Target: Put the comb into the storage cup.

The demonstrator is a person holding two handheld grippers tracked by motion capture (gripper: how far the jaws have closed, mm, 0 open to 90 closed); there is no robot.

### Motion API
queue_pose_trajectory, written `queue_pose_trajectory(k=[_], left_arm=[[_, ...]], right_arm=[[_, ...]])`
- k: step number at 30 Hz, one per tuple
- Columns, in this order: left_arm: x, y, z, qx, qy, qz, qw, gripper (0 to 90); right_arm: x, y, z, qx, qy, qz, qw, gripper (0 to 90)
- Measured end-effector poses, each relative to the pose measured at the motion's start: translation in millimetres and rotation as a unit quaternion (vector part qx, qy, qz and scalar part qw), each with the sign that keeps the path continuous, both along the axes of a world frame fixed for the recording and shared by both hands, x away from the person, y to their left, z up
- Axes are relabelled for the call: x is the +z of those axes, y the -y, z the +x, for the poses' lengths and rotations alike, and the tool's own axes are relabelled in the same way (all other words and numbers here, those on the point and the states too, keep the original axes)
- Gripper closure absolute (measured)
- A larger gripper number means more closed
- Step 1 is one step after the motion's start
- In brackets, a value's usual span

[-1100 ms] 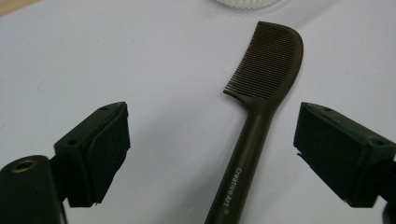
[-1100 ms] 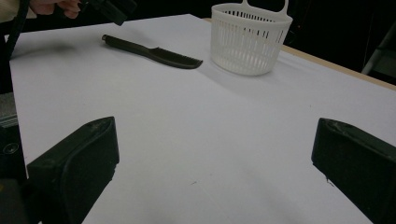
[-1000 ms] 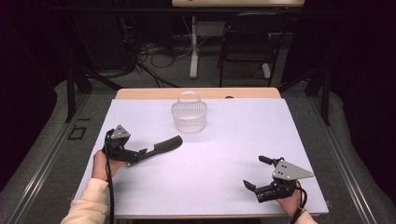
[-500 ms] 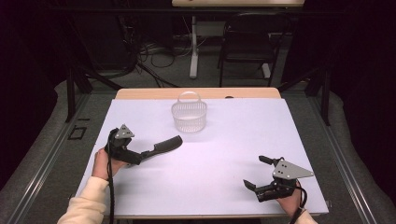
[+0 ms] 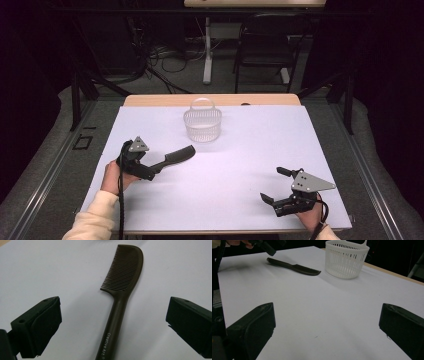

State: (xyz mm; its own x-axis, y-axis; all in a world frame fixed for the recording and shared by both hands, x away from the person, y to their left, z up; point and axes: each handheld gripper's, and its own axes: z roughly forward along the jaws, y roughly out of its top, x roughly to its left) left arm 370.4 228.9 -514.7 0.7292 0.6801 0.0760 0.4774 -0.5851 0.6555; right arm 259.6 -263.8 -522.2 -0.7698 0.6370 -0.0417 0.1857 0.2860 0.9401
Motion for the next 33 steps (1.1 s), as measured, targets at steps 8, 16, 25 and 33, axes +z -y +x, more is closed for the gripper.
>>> queue_pose_trajectory(k=[8,16,25,33], left_arm=[[-3.6,6.6,1.6,-0.015,-0.007,0.015,0.9998,0.3],[-6.6,12.7,3.1,-0.023,-0.022,0.033,0.9990,1.3],[-8.2,23.1,7.6,-0.046,-0.028,0.083,0.9951,16.6],[-2.3,32.3,17.3,-0.062,-0.045,0.118,0.9901,36.9]], right_arm=[[-0.4,-0.5,0.3,0.002,-0.002,-0.001,1.0000,0.2],[-1.0,-1.2,0.7,0.005,-0.008,-0.001,1.0000,0.3],[-1.2,-1.4,0.7,0.006,-0.011,-0.002,0.9999,0.2],[-1.2,-1.4,0.6,0.007,-0.011,-0.002,0.9999,0.2]])
